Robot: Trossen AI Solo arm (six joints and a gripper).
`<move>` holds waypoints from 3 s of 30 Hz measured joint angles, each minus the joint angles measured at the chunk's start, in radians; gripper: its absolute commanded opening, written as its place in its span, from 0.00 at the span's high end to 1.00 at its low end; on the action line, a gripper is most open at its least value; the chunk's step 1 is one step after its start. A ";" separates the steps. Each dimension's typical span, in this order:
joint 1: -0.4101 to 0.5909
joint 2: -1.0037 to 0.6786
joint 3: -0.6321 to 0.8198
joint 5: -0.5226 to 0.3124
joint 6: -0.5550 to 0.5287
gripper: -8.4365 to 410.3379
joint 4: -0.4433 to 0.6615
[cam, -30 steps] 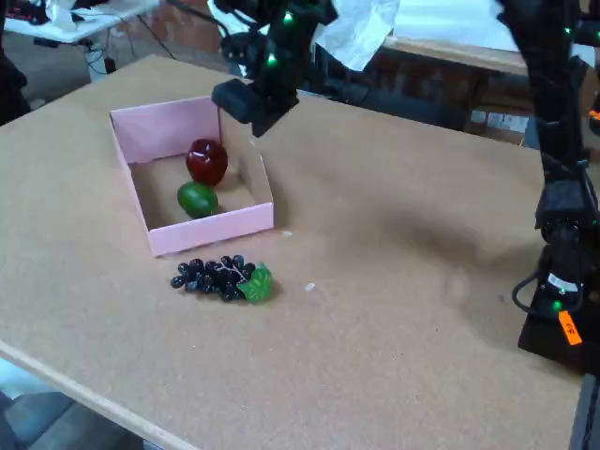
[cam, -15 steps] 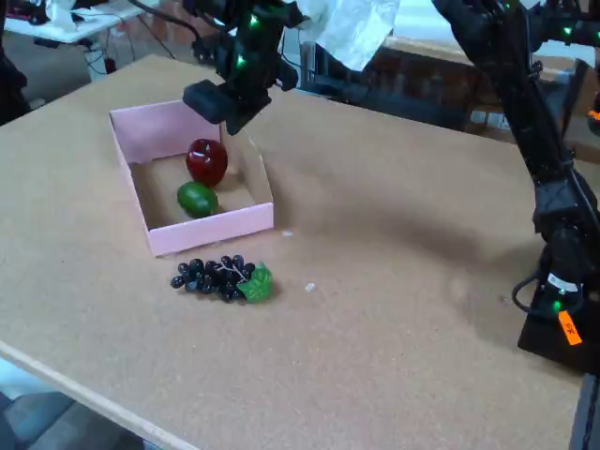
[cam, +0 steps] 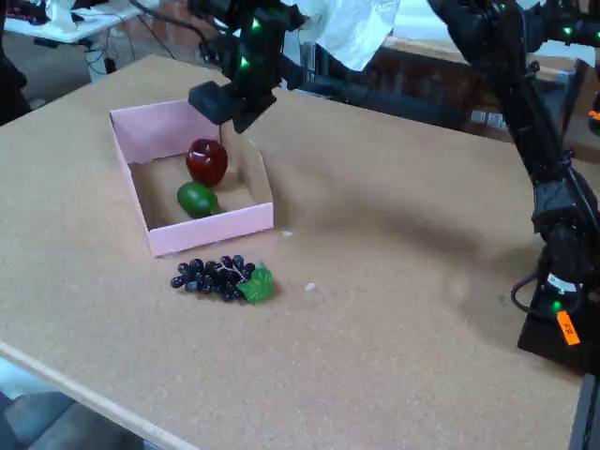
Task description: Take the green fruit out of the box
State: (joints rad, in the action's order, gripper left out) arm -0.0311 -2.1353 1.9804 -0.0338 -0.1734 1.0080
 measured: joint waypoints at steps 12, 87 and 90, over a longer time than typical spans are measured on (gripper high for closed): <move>0.019 -0.044 0.001 0.100 0.019 0.88 -0.044; 0.026 -0.370 0.308 0.156 0.097 0.47 -0.011; 0.027 -0.383 0.309 0.178 0.097 0.47 -0.030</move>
State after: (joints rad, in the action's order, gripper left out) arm -0.0044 -2.5187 2.2894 0.1444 -0.0765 0.9783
